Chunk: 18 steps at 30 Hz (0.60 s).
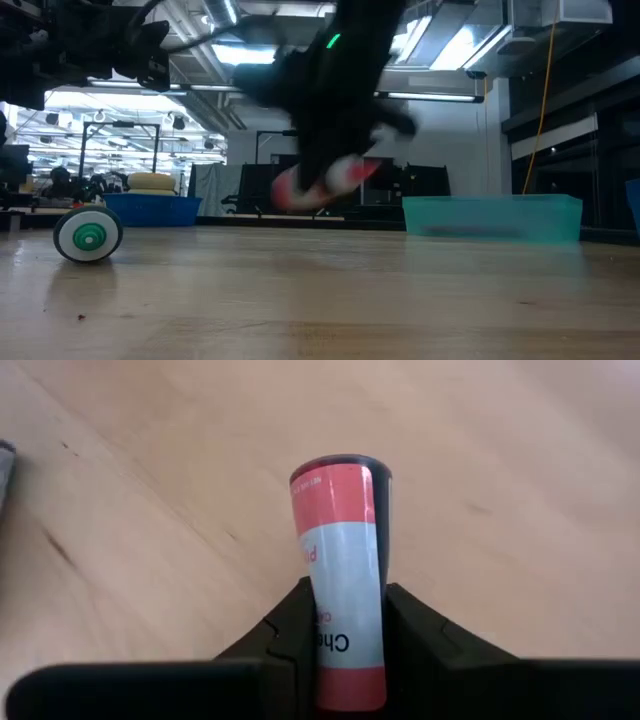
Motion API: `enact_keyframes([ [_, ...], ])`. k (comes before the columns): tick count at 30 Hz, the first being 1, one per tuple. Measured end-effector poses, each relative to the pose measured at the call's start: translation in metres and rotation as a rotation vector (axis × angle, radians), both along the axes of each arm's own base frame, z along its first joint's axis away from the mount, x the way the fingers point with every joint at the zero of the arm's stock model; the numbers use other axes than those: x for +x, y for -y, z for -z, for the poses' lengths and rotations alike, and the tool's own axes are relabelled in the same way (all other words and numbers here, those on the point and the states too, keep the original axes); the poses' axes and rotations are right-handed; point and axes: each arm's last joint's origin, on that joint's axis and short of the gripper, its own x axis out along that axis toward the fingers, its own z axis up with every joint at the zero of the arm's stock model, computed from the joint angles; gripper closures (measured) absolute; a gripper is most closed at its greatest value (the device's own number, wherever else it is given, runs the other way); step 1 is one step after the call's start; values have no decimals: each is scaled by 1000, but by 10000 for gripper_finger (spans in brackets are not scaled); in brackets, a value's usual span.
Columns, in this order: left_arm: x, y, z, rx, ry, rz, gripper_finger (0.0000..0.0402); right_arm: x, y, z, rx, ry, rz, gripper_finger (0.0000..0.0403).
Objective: Pick & Place Food Item
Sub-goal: Put the pink food coloring bottle into the bottom blue bin
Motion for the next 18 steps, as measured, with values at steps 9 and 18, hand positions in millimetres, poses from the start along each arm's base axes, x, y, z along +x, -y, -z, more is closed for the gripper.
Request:
enact_keyframes([
  [9,0,0,1,0,-5,0,296,-74,-51,-63,-85,-29,110,318],
  [18,0,0,1,0,-8,0,293,-146,-108,-82,-25,-69,277,318],
])
